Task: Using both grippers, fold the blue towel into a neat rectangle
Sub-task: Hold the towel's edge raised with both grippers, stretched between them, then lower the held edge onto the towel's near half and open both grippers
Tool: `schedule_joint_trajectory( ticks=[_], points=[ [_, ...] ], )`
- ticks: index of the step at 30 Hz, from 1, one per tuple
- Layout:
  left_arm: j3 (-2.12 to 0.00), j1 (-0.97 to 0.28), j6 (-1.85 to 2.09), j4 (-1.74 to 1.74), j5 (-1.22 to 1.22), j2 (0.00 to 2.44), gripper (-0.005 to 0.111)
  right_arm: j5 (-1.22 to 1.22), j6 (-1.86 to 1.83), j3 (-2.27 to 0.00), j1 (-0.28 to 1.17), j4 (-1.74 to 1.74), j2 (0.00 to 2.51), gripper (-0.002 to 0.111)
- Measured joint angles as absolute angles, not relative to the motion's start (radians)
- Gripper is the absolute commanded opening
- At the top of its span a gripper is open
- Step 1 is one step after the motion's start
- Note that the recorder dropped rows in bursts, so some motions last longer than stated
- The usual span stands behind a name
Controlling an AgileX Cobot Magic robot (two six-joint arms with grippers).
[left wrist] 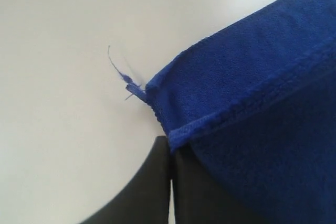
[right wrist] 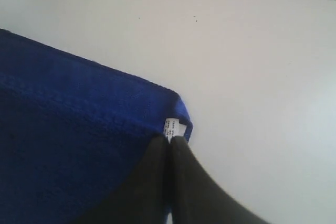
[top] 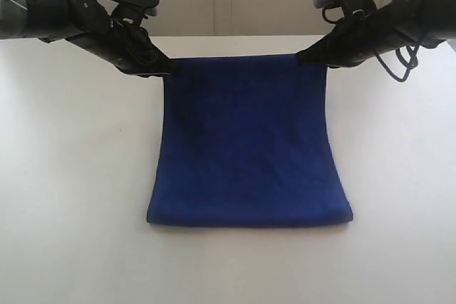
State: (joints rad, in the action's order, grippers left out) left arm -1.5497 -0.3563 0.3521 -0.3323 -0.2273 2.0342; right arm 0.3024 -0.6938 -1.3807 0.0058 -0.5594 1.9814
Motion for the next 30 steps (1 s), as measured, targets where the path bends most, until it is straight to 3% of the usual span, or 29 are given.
schedule_joint_trajectory(
  ticks=[30],
  points=[
    [-1.595,-0.345,0.344,-0.342,-0.155,2.137,0.0,0.24,-0.681,-1.398,0.01,-0.563,2.087,0.0]
  ],
)
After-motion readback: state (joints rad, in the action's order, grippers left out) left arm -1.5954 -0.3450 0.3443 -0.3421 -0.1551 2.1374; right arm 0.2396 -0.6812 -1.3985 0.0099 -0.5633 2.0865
